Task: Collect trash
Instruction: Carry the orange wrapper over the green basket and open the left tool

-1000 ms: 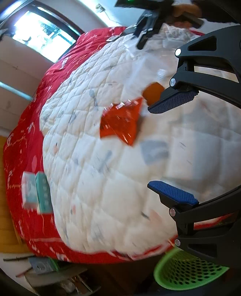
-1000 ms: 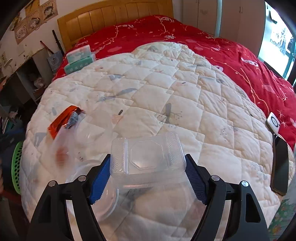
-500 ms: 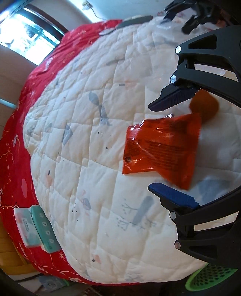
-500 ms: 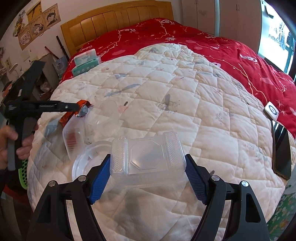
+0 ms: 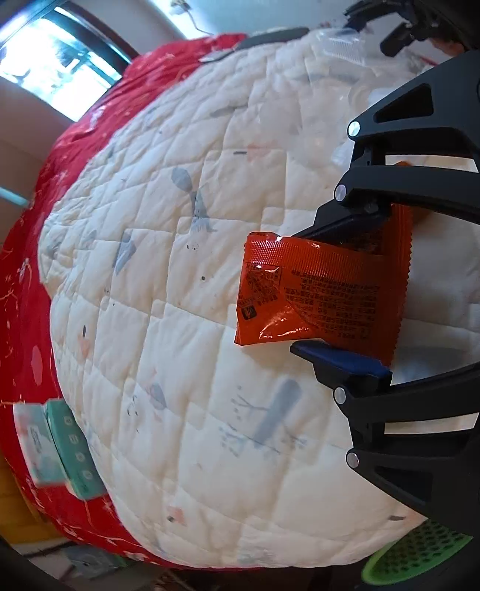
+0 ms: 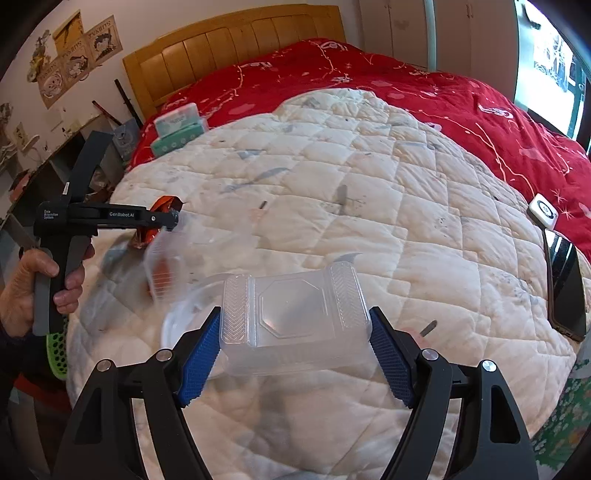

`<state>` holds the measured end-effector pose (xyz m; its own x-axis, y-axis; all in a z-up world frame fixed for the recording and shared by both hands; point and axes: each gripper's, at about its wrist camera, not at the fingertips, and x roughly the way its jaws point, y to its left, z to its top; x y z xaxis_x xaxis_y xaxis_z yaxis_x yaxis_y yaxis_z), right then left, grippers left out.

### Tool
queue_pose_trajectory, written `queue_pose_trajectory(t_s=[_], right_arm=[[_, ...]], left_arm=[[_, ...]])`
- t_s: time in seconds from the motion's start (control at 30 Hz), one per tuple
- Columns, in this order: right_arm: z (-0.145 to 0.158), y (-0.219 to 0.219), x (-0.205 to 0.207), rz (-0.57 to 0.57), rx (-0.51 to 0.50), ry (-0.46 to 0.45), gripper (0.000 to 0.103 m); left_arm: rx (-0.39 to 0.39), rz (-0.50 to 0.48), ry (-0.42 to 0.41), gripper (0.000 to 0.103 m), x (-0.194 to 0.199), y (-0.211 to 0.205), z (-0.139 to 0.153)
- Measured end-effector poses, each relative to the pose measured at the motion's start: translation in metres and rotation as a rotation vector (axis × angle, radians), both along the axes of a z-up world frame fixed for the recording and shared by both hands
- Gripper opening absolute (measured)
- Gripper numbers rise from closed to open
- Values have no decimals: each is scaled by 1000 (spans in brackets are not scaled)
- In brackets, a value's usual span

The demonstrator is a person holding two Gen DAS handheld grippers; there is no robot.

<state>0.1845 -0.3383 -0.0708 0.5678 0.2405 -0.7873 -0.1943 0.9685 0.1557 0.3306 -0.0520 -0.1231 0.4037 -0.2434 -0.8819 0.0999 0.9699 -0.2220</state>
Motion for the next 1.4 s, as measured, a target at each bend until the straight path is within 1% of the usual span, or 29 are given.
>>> queue_pose_trajectory(t_s=[0.1,0.2,0.27,0.37,0.43,0.57,0.67,0.8,1.03,1.27,1.3,1.33,1.4], right_arm=[[7,8,-7,11,13,-12,75],[15,19,-17,29,39,-27,75],[19,27,-21,43,44,-34,75],[25,46,-31,73,58,-40,75],[28,57,-36,92,67,-42,75],[33,82,-46,134,82,-44,75],[36,102,-53,172,83,-48,75],[38,127,-61,217,95,-45,75],[41,165,-69,285,102,-40,75],[40,191,-75,331,94,-32,75],[40,194,-75,337,94,-29,75],[39,197,-76,342,92,-28,75],[37,202,-77,350,89,-24,75]], left_arm=[[-13,21,-29,50,-15,11,10],[-50,56,-72,50,-41,30,27],[-56,76,-92,50,-57,42,35],[-58,120,-126,50,-84,66,47],[-76,156,-141,50,-103,86,54],[-53,223,-179,50,-138,120,64],[-35,283,-193,50,-162,147,69],[-10,352,-192,50,-191,180,65],[-18,490,-144,51,-228,239,42],[-23,590,-102,57,-251,277,23],[-27,597,-100,58,-252,281,21],[-30,607,-97,63,-254,285,19],[-35,624,-96,64,-258,292,17]])
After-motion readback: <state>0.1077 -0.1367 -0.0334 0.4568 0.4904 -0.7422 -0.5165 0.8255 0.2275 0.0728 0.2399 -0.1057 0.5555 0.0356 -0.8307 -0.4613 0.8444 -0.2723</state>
